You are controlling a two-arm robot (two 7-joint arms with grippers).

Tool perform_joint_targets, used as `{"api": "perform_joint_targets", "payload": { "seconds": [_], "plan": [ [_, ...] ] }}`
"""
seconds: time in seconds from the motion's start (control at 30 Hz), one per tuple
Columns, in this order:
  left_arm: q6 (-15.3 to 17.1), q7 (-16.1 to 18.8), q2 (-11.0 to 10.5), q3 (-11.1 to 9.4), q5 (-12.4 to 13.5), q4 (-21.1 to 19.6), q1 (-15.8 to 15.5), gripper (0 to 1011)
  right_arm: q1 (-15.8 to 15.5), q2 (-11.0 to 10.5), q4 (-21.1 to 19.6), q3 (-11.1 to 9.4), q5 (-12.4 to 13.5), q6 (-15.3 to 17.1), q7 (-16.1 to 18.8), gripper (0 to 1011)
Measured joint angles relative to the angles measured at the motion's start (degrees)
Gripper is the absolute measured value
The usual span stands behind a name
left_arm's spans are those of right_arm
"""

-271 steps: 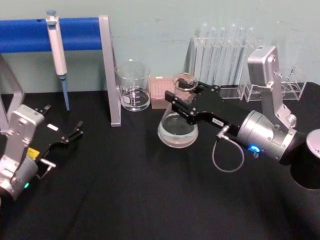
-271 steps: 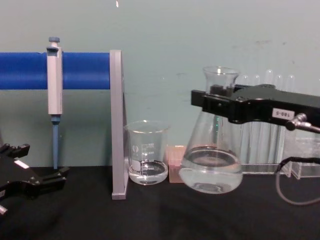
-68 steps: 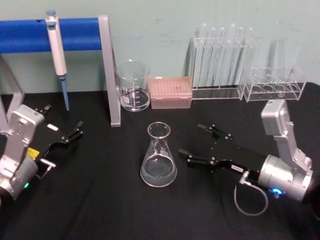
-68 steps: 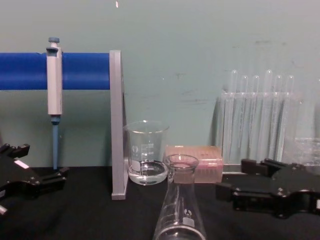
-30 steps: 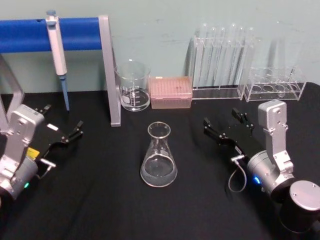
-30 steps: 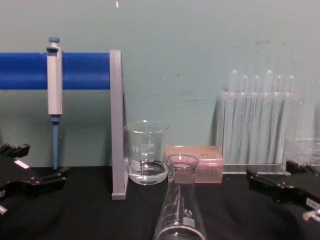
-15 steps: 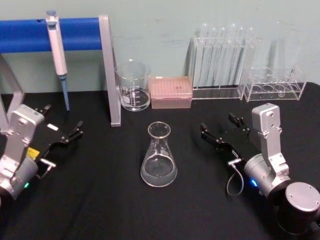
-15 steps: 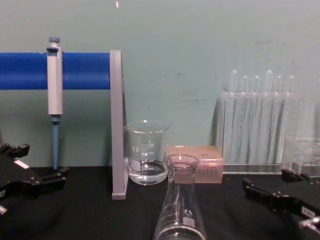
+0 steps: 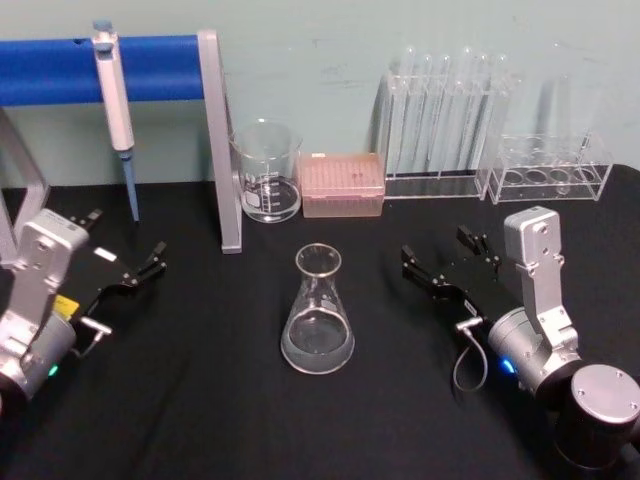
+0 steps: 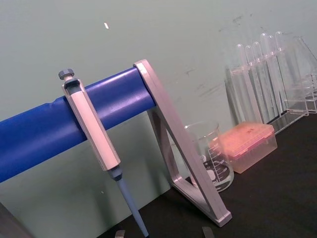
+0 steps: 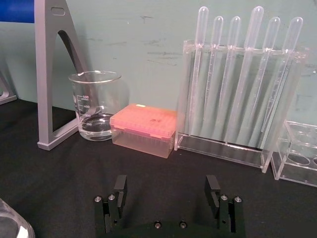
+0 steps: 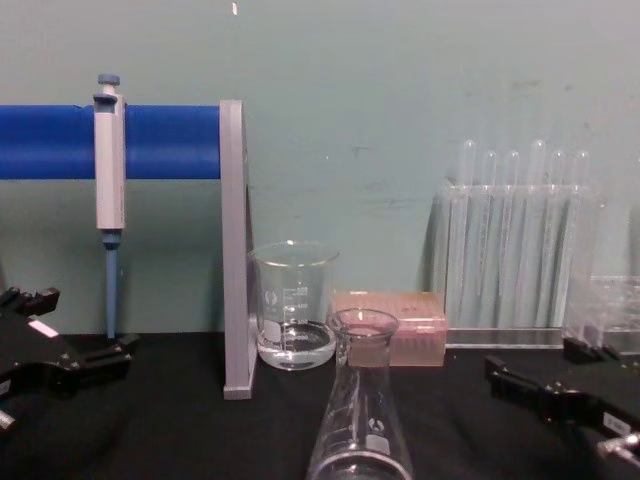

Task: Grasp the erlenmeyer flask with one hand, shake it three times, then place it back.

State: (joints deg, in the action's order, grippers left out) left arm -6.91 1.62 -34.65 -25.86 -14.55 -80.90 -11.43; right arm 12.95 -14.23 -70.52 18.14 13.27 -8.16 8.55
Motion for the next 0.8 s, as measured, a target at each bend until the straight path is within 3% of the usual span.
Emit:
{"api": "perform_joint_targets", "payload": {
  "seconds": [0.8],
  "plan": [
    [0.00, 0.00, 0.00, 0.00, 0.00, 0.00, 0.00, 1001, 0.00, -0.04, -0.06, 0.04, 0.18, -0.03, -0.01, 1002]
  ]
}}
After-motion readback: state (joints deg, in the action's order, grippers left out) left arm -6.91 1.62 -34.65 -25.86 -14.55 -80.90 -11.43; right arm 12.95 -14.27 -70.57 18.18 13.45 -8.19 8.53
